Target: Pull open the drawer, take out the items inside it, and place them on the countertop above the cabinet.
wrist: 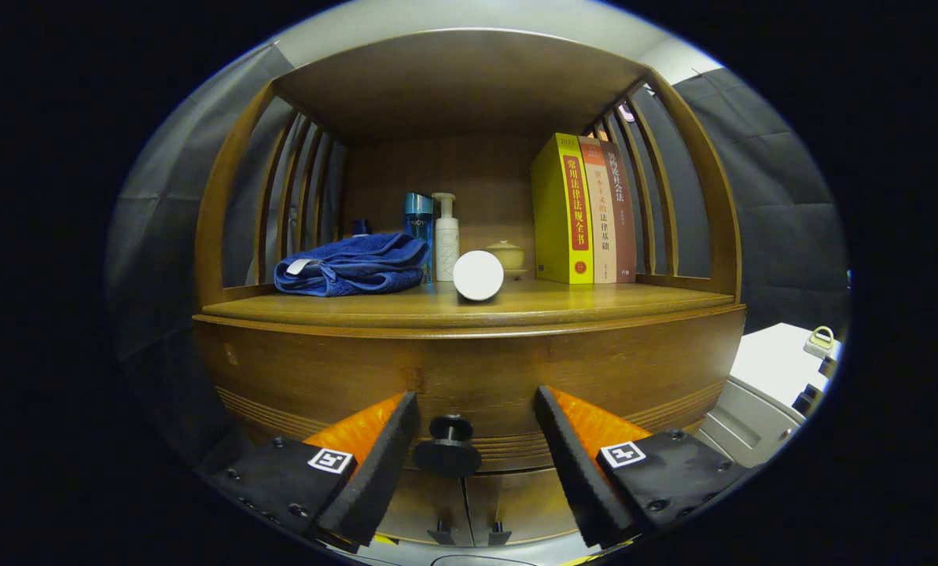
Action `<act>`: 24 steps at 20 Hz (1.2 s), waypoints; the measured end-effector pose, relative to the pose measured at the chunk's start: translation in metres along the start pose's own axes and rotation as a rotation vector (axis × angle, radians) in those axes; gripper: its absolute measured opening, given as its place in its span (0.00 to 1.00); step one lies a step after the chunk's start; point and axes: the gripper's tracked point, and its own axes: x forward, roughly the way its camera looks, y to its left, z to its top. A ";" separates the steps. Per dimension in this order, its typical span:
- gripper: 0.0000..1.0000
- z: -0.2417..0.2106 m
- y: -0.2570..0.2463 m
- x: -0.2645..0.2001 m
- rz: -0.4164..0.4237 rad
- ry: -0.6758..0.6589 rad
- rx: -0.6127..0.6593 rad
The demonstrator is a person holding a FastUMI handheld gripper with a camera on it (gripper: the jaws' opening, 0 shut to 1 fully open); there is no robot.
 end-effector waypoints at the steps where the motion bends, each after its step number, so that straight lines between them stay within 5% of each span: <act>1: 0.99 0.002 0.001 -0.001 -0.001 -0.012 0.003; 8: 0.98 0.018 0.009 -0.024 0.007 -0.040 -0.014; 24: 0.97 0.189 0.009 -0.208 0.078 -0.159 0.063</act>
